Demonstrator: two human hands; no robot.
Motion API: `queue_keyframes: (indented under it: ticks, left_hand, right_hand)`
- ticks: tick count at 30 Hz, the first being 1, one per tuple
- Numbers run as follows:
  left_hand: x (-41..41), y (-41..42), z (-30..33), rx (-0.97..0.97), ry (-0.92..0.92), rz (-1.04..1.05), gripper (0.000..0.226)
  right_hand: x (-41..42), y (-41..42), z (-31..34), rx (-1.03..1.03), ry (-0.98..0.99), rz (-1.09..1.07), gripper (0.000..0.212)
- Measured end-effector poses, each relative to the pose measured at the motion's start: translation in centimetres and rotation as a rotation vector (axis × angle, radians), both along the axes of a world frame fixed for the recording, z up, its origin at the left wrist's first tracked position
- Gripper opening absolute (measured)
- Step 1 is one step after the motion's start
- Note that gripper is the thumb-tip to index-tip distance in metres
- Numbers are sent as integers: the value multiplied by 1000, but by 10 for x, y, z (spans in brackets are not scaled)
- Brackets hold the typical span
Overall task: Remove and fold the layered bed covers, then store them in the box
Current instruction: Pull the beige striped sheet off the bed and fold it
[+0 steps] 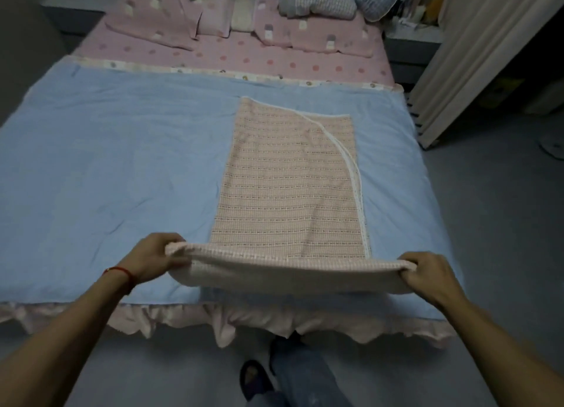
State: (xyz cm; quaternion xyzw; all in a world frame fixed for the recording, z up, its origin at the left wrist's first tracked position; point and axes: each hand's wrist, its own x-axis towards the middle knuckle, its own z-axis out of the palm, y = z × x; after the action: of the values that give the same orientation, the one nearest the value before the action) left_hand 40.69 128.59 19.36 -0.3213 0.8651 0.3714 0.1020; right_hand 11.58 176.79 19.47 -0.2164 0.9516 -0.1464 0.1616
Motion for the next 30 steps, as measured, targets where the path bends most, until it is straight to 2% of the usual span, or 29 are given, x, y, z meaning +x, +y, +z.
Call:
queue_keyframes:
  ticks: [3,6,7,10,12,14,16,18,21,23,28,30]
  left_hand:
    - [-41,-15,4,149,218,329,22]
    - [-92,-35,3,227,354,464,23]
    - [-114,-43,0,232,368,488,20]
    - [-178,-61,-16,257,381,532,12]
    - [-220,-82,-44,258,330,559,12]
    - [-252,-102,-80,283,246,617,31]
    - [-270,-114,-118,368,144,672,49]
    - [-272,-111,-172,428,0,649,50]
    - [-241,-85,-229,248,-75,596,42]
    - [-219,-72,-242,155,-68,596,46]
    - [-158,-36,-236,106,-156,568,58]
    - [-132,-20,-235,136,-186,624,66]
  right_hand:
    - [-55,-27,13,-155,-3,-89,22]
    - [-118,-54,8,-286,-52,-174,10]
    - [-140,-65,0,-334,-67,-193,7]
    - [-196,-94,-32,-463,-163,-268,20]
    - [-230,-115,-60,-556,-243,-331,15]
    - [-260,-132,-98,-613,-305,-379,15]
    - [-278,-143,-144,-586,-389,-434,28]
    - [-285,-149,-206,-456,-489,-458,42]
    - [-262,-141,-245,-301,-475,-526,61]
    - [-244,-128,-247,-284,-490,-580,62]
    - [-190,-87,-225,-209,-746,-623,53]
    - [-163,-78,-217,-200,-776,-628,54]
